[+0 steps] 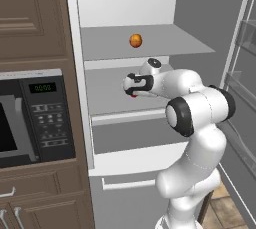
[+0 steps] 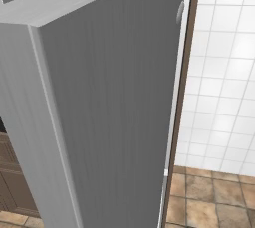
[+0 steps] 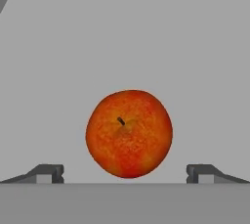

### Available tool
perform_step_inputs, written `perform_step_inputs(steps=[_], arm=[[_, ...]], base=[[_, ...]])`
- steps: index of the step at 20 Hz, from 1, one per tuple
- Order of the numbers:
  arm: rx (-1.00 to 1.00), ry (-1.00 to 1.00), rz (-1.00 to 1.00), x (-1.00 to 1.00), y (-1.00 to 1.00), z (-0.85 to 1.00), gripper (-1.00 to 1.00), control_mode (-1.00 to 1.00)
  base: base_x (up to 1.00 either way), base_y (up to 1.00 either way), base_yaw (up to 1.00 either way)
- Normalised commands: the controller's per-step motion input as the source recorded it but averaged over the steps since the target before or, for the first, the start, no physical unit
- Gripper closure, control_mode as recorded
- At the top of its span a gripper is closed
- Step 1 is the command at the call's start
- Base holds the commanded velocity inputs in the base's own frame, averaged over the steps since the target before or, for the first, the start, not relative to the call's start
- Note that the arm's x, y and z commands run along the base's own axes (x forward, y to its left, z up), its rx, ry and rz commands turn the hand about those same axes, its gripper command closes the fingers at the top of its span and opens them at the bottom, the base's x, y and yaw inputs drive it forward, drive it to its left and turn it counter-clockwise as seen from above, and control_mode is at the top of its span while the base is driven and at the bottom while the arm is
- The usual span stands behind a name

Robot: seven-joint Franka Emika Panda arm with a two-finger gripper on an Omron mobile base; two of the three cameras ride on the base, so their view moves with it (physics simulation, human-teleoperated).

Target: Pick the peach and apple from the fridge and place them inside the tupperware on the counter.

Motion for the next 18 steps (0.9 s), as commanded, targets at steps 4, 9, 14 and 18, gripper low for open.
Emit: perform_step_inputs(steps=[4,9,14,18], arm=[[0.00,0.00,0.00,0.21,0.00,-0.05,-1.00,-1.00],[0.00,0.00,0.00,0.21,0.00,-0.09,-1.00,-1.00],[0.00,0.00,0.00,0.04,0.02,-0.18,1.00,-1.00],[0.00,0.00,0.00,0.00,0.10,-0.26,1.00,-1.00]], base=[[0.00,0.00,0.00],[0.00,0.00,0.00],[0.00,0.00,0.00],[0.00,0.00,0.00]])
